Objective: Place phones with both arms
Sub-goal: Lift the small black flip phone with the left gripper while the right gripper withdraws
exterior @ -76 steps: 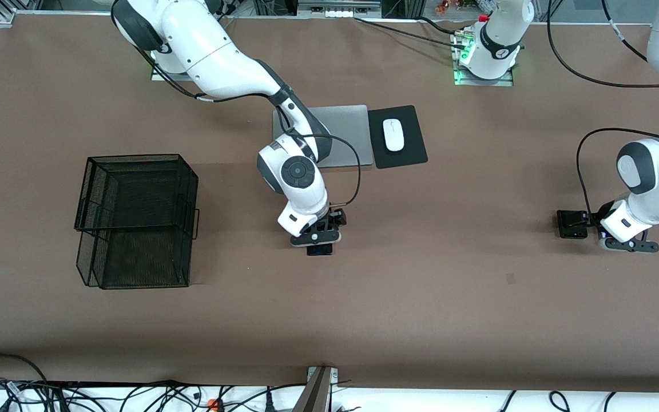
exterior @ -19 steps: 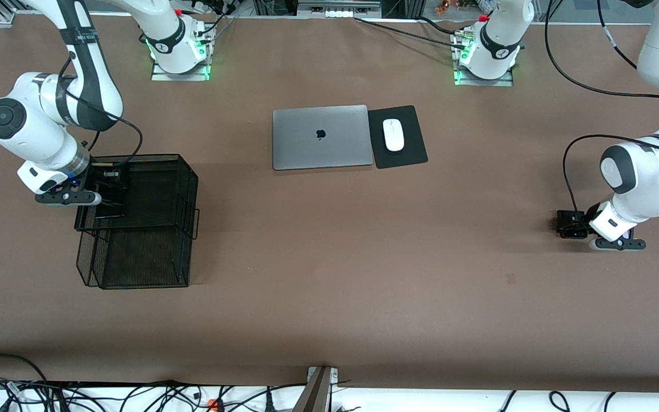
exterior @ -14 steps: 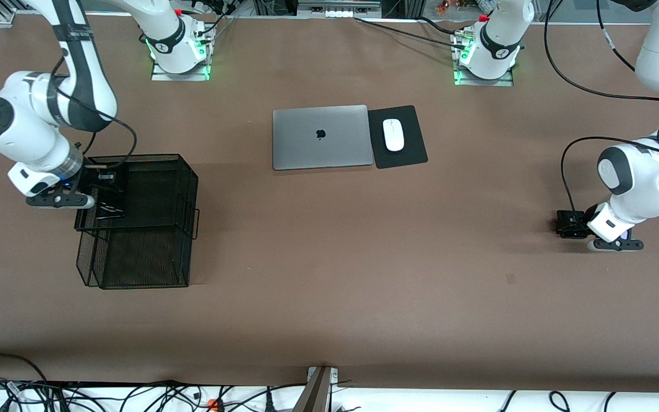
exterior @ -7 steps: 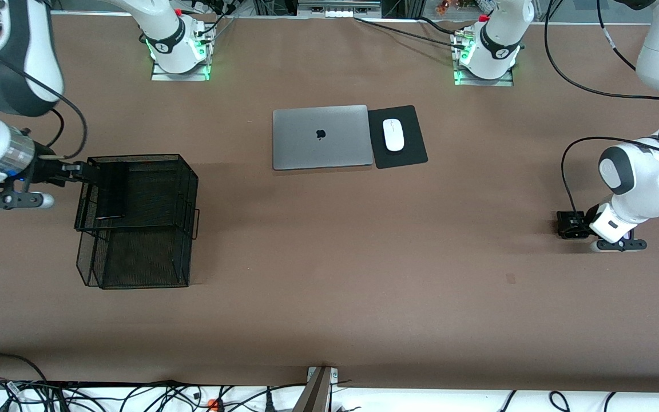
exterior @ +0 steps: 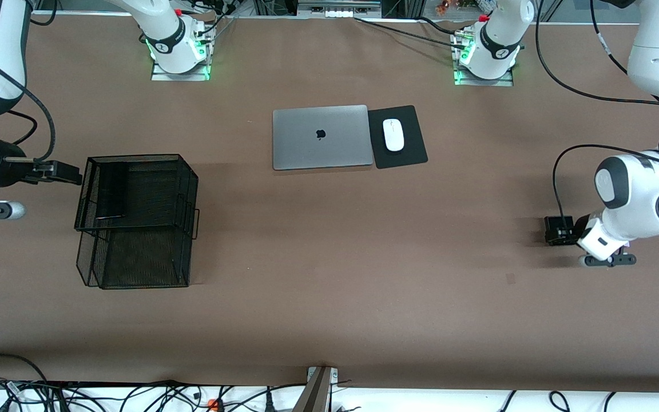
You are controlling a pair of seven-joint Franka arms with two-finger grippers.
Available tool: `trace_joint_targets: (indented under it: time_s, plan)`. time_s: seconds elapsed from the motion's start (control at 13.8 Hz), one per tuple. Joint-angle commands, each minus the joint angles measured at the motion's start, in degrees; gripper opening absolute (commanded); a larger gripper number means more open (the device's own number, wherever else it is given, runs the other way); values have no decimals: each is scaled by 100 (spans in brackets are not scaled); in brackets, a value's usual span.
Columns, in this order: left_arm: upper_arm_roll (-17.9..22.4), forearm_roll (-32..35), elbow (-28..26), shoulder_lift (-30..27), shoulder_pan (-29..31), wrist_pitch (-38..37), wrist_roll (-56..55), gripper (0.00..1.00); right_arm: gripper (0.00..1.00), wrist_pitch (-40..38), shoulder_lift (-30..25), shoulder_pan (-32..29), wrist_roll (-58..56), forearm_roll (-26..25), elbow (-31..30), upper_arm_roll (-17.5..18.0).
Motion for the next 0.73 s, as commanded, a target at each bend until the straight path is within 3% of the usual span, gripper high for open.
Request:
trace_joint_targets:
  time_s: [0.0,0.29,0.65]
  plan:
    - [68,-77,582,-35,-694,-691,-687,0,99,-64,117,-130,11,129,200,27]
    - [59,-103,619,-26,-1591,-701,-1313,0,100,-72,117,-77,19,357,156,62]
    - [59,-103,636,27,-2777,-692,-2744,0,100,-72,117,46,2,279,165,80]
